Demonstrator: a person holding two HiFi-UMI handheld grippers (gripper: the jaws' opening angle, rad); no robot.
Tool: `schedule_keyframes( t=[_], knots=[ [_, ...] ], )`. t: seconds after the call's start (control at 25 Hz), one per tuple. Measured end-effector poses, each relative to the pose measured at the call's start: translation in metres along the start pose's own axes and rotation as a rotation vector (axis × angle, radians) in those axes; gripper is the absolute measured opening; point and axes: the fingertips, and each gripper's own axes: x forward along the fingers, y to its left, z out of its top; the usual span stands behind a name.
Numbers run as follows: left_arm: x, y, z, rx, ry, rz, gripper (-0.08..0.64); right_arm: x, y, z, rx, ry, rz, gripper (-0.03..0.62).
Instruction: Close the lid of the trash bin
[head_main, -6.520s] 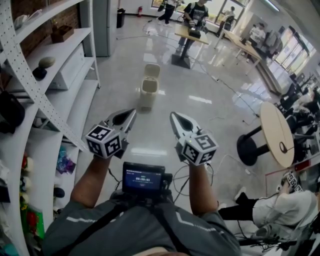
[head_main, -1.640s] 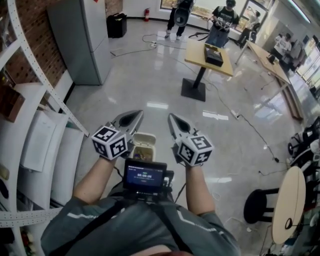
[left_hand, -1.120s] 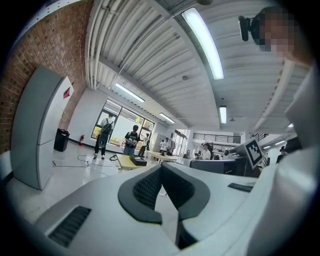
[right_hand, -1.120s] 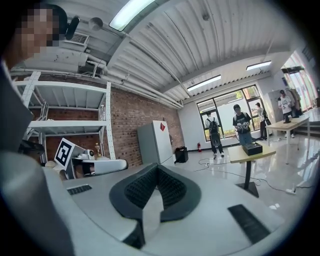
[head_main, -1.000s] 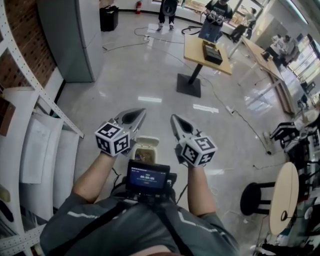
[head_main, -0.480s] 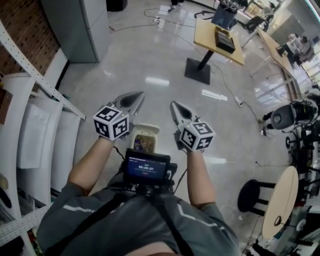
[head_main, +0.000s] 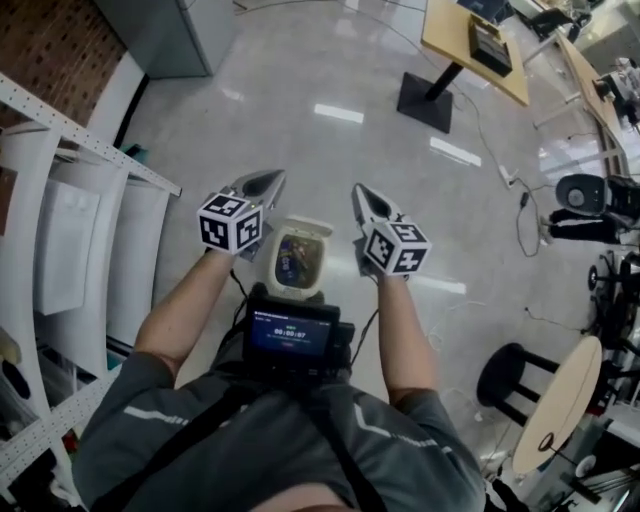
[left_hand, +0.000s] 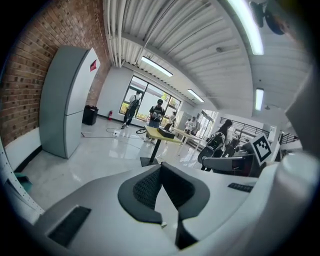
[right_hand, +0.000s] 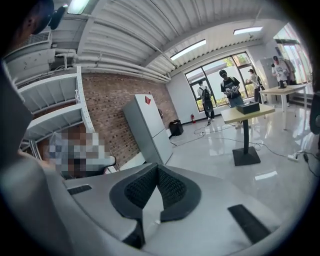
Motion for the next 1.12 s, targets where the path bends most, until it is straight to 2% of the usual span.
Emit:
schedule_keyframes(
  t=[0.12, 0.28, 0.48, 0.68, 0.88, 1.12],
  knots=[
    [0.013, 0.012, -0.028, -0.034, 0.062, 0.005, -0.003, 0.013, -0.005, -0.021, 0.029, 0.031, 0.017, 0.002],
    [0.027, 0.022, -0.055, -0.03, 0.12, 0.004, -0.003, 0.032, -0.012, -0.047, 0.009, 0.076, 0.021, 0.002],
    [0.043, 0.02, -0.104, -0.032, 0.253, -0.058, -0.003, 0.047, -0.025, -0.097, -0.04, 0.191, 0.026, 0.002],
    [0.058, 0.036, -0.151, 0.005, 0.37, 0.022, -0.003, 0.062, -0.038, -0.15, -0.025, 0.292, 0.013, 0.002],
    [0.073, 0.042, -0.183, -0.031, 0.424, 0.018, -0.003, 0.074, -0.042, -0.184, 0.021, 0.322, 0.043, 0.002],
    [0.08, 0.046, -0.215, -0.059, 0.484, 0.01, -0.003, 0.08, -0.054, -0.223, 0.044, 0.409, 0.016, 0.002]
  ],
)
